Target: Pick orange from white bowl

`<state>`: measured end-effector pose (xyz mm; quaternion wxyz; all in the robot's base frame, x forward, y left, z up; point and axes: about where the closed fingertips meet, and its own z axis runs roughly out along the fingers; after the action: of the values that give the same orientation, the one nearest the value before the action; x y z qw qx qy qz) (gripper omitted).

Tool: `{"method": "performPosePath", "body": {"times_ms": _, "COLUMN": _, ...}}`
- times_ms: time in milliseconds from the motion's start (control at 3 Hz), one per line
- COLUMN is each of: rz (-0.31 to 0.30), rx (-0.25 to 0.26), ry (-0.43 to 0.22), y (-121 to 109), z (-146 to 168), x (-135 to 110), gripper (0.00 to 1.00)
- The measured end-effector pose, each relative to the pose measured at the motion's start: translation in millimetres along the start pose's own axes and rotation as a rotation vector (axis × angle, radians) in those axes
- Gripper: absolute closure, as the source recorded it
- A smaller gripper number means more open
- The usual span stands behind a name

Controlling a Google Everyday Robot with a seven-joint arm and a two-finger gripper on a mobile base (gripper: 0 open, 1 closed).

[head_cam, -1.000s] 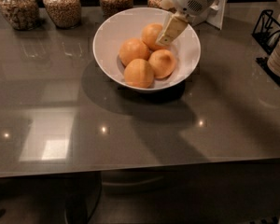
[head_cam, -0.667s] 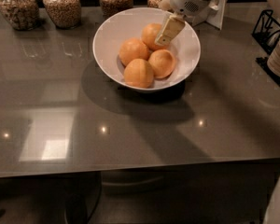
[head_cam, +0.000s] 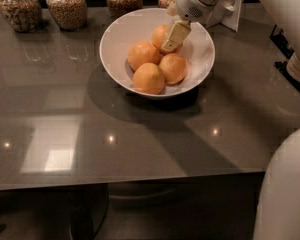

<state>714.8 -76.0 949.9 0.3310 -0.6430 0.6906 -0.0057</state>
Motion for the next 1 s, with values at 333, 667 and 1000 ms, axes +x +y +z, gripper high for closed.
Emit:
{"method": "performPosePath", "body": {"times_ms": 333, "rz": 0.005, "rx": 0.01, "ry": 0.002, "y": -2.9, "z": 7.4, "x": -0.4, "gripper": 0.3}}
{"method": "performPosePath", "body": {"times_ms": 667, "rz": 0.01, "rx": 0.028, "ry": 0.002, "y": -3.4, "z": 12.5, "x": 1.5, "gripper": 0.31}}
{"method": "performPosePath", "body": {"times_ms": 1000, "rz": -0.001, "rx": 0.05, "ry": 0.01, "y": -0.7, "z": 15.5, "x": 5.3, "gripper": 0.3}}
